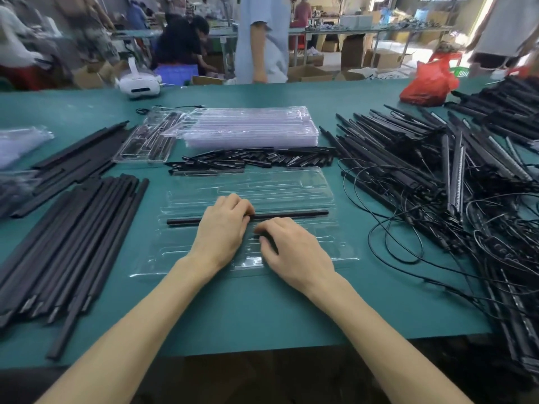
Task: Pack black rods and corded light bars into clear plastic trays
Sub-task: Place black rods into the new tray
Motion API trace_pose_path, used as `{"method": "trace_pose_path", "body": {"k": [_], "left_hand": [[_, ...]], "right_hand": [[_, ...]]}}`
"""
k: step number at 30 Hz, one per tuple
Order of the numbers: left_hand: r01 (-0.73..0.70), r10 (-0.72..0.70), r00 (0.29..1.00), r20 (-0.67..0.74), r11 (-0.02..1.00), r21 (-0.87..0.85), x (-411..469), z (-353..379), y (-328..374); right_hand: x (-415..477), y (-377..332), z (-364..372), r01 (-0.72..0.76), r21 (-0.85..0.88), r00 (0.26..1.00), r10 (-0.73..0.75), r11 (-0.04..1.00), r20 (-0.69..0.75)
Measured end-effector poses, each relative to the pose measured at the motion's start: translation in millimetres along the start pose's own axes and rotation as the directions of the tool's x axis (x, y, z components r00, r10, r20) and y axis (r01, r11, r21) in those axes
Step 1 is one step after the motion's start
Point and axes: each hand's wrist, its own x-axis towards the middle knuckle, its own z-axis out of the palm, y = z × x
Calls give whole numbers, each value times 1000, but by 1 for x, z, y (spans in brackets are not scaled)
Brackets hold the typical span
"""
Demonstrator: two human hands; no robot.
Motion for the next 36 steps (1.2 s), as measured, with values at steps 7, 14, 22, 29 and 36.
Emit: {"method": "trace_pose_path", "body": {"k": [7, 14, 22, 29, 36], "left_hand": [[19, -20, 999, -30, 1000, -20, -10, 9, 1], [60, -60, 998, 4, 997, -49, -12, 10, -1], [78, -78, 997, 6, 994, -75, -14, 10, -4], [86, -86, 996, 1, 993, -78, -13, 11, -6], [85, -85, 996, 7, 995, -59, -12, 10, -5]], "right_hand": [[31, 5, -19, -135, 116, 991, 134, 984, 11], [122, 30, 4, -169, 23, 980, 171, 985, -104], [189, 60, 32, -258, -175, 966, 259, 950, -17], [191, 61, 43, -233, -234, 970, 209, 944, -121], [189, 61, 34, -332, -148, 936, 304, 932, -179]]}}
